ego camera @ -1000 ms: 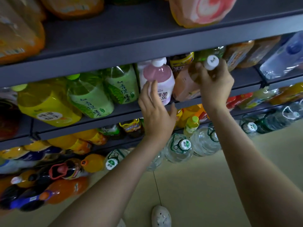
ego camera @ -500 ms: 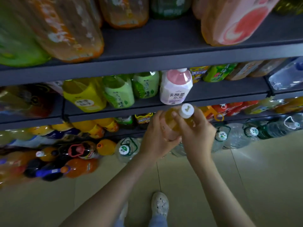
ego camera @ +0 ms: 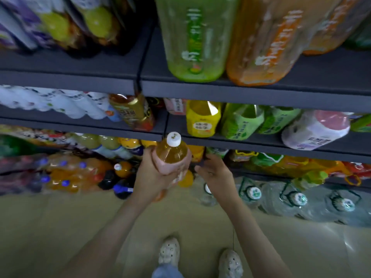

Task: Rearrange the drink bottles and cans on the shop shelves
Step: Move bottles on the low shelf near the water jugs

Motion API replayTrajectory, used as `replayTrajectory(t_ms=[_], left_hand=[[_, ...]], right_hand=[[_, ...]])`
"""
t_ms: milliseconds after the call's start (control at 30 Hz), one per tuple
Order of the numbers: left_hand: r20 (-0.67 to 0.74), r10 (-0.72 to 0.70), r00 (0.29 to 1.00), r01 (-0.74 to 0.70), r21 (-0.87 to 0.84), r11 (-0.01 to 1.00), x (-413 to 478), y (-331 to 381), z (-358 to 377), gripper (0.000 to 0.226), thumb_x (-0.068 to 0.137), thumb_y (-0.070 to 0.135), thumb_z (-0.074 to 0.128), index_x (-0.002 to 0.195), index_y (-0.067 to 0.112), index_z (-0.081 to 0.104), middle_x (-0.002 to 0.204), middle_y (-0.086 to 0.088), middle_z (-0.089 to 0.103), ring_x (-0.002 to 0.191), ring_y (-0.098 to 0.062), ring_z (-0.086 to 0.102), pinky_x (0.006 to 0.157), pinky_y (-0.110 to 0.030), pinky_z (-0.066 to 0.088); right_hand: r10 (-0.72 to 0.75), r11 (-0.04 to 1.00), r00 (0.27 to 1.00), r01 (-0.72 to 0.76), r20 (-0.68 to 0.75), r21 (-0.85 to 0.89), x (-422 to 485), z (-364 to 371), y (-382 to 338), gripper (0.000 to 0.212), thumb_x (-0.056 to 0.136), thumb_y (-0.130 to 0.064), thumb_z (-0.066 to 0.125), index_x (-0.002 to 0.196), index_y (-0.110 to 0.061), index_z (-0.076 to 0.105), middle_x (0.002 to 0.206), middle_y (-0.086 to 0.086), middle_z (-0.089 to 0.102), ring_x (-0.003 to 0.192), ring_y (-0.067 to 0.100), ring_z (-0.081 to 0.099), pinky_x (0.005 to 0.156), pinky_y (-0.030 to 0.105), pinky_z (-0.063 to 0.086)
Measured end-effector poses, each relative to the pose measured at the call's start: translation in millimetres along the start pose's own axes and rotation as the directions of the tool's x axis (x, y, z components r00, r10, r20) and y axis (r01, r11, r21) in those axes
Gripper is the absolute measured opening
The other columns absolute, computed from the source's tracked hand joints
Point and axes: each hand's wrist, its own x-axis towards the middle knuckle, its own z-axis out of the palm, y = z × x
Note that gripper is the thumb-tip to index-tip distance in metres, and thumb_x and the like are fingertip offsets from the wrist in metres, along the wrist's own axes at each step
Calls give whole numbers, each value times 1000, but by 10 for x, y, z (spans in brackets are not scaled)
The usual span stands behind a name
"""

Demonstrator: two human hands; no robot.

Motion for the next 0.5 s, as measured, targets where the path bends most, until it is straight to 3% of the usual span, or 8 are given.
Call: replayTrajectory(t_ms=[67, 167, 233, 333, 400, 500], left_hand=[[16, 23, 1000, -23, 14, 1000, 224, -40, -184, 75, 49, 54, 83, 108, 44, 38, 110, 27, 56, 99, 14, 55, 78, -11, 45], [53, 96, 994, -96, 7, 995, 594, -50, -279, 75, 51, 55, 82, 110, 42, 37, 115, 22, 55, 105, 11, 54, 81, -10, 45], [118, 159, 980, -164, 36, 986, 820, -42, -284, 80, 55, 47, 85, 117, 36, 36, 119, 17, 53, 109, 3, 53, 85, -14, 45], [203, 226, 953, -233, 9, 973, 1113, -82, -250, 87, 58, 25, 90, 124, 32, 33, 122, 11, 50, 118, -5, 49, 95, -21, 43], [233, 243, 942, -242, -34, 970, 1245, -87, -227, 92, 59, 14, 89, 129, 29, 32, 126, 7, 48, 123, -10, 47, 101, -23, 41], [291, 216, 932, -205, -67, 976, 1384, -78, -234, 99, 61, 12, 88, 137, 27, 27, 131, 6, 45, 127, -13, 44, 105, -28, 41]], right_hand=[[53, 998, 996, -54, 72, 22, 206, 320, -69, 37, 81, -25, 72, 114, -21, 55, 97, -5, 67, 93, 12, 62, 88, 28, 50], [70, 991, 995, -77, 64, 107, 501, 722, -107, 49, 74, -41, 66, 117, -23, 52, 106, 0, 69, 96, 19, 64, 90, 47, 51], [76, 979, 997, -80, 26, 188, 642, 865, -112, 54, 74, -39, 58, 125, -26, 47, 109, 2, 65, 96, 23, 61, 87, 45, 52], [35, 984, 997, -22, -70, 178, 746, 917, -214, 42, 89, -25, 54, 131, -26, 44, 107, 2, 62, 89, 19, 56, 76, 38, 47], [0, 987, 990, 23, -141, 159, 813, 924, -241, 38, 95, -14, 49, 132, -23, 43, 104, 3, 63, 85, 17, 56, 70, 29, 45], [-25, 984, 972, 65, -233, 166, 844, 964, -274, 34, 96, -14, 48, 129, -21, 44, 107, 4, 64, 86, 17, 57, 70, 30, 45]])
